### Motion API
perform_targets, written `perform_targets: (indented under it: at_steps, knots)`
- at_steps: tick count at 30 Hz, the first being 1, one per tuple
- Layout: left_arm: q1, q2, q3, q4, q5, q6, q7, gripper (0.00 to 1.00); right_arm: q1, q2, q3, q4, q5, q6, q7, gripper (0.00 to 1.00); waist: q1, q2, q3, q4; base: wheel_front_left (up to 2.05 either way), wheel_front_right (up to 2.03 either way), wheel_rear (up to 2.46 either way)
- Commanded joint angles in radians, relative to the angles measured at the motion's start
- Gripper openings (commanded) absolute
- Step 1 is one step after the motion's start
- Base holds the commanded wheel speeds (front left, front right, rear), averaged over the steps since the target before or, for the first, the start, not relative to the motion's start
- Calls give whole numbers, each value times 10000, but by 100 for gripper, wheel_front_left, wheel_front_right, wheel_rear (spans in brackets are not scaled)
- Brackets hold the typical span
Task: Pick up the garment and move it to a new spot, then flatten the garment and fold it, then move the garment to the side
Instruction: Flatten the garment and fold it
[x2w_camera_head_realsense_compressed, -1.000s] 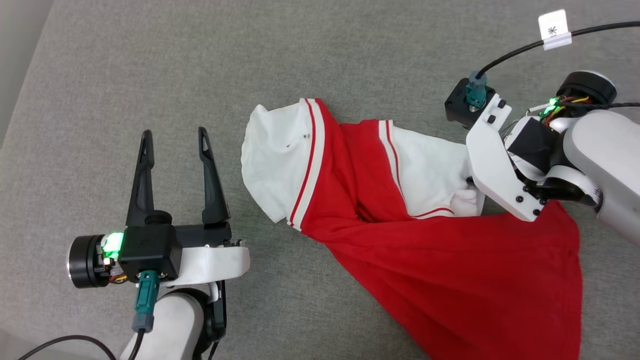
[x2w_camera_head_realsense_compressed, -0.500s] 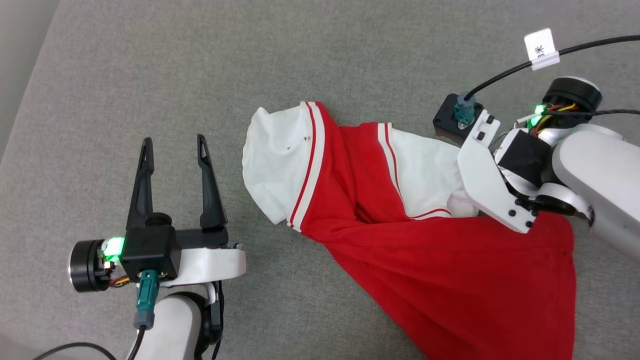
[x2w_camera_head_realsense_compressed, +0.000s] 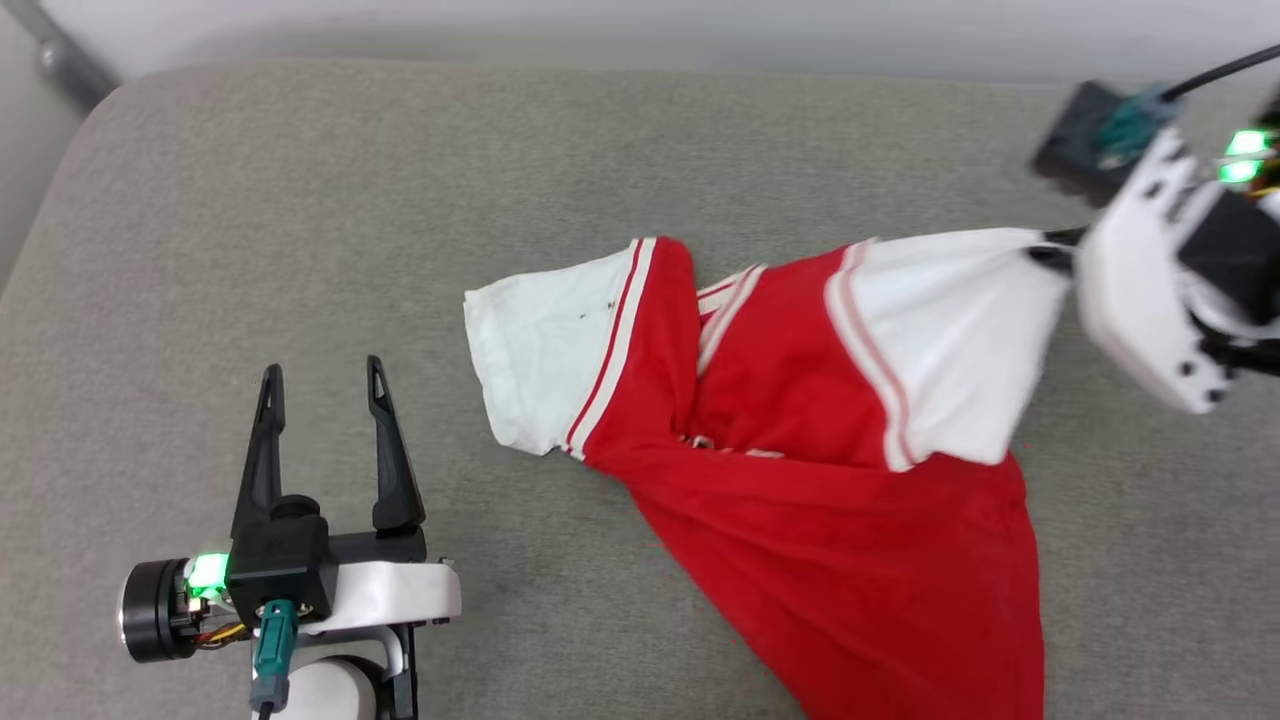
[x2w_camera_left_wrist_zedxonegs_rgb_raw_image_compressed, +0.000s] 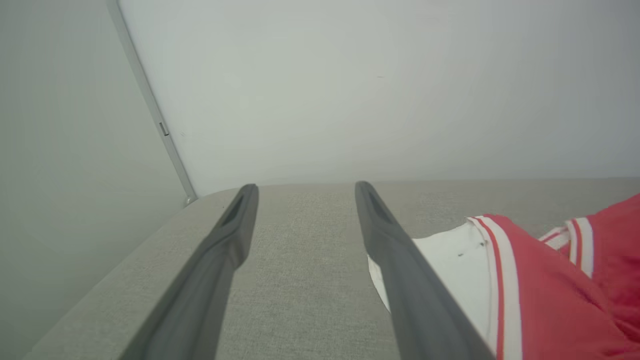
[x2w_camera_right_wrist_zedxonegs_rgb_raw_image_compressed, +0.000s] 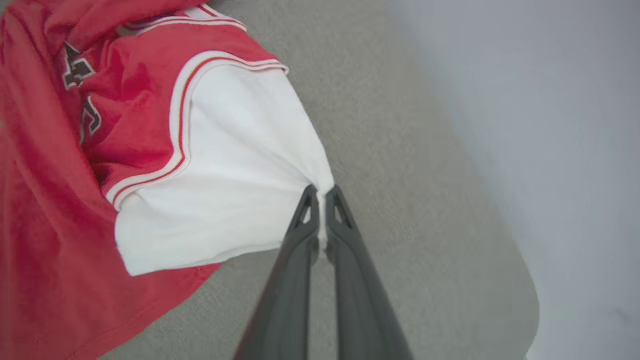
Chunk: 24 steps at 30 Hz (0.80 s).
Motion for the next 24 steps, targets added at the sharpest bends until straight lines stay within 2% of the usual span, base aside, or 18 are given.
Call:
perform_targets:
  at_steps: [1, 7, 11, 17, 23, 24]
  knots:
    - [137, -59, 27, 22, 67, -83, -25, 100, 295, -446, -72, 256, 206, -11, -132, 0, 0, 0, -96, -249, 0, 0, 0]
    - [72, -101, 102, 117, 175, -332, -25, 100, 1451, -1451, -459, 1670, 851, -12, -778, 0, 0, 0, 125, -389, 0, 0, 0]
    - [-110, -90, 123, 203, 272, -495, -25, 100, 2345, -1636, -737, 2907, 1071, -11, -1006, 0, 0, 0, 308, -404, 0, 0, 0]
    - [-338, -152, 76, 380, 374, -664, -25, 100, 3622, -1215, -959, 4463, 1124, -11, -1355, 0, 0, 0, 595, -372, 0, 0, 0]
    - [-375, -194, 95, 593, 467, -681, -25, 100, 4243, -493, -1167, 5310, 901, -9, -2025, 0, 0, 0, 488, -453, 0, 0, 0]
    - [-343, -177, 124, 640, 464, -688, -25, 100, 4203, -422, -1278, 5369, 823, -9, -2271, 18, 0, 0, 401, -485, 0, 0, 0]
